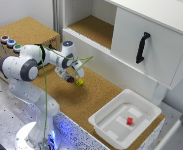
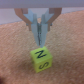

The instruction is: Take off the yellow block that is on top of the other one

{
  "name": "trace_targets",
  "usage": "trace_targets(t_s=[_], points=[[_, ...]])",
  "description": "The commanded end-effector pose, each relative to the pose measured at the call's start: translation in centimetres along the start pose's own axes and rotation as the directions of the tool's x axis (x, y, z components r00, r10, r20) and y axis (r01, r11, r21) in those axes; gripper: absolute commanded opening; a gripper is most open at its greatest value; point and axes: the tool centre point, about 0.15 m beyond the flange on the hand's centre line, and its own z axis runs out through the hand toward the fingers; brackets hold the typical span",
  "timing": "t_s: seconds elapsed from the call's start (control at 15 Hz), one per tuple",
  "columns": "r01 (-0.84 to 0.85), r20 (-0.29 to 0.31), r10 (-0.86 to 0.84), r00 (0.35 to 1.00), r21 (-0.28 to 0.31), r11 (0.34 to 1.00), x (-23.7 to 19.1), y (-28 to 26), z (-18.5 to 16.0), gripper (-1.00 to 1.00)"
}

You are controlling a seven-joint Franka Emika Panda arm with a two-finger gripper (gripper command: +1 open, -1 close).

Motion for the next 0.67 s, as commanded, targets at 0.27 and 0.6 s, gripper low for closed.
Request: trace_targets(t_s=[0.27,0.6], points=[[0.075,0.032,-0.075,0.997,0.005,0.997,-1.2,0.5,-2.0,1.00],[0.060,0.029,-0.061,0.998,0.033,0.998,-2.2,0.1,-3.1,1.00]])
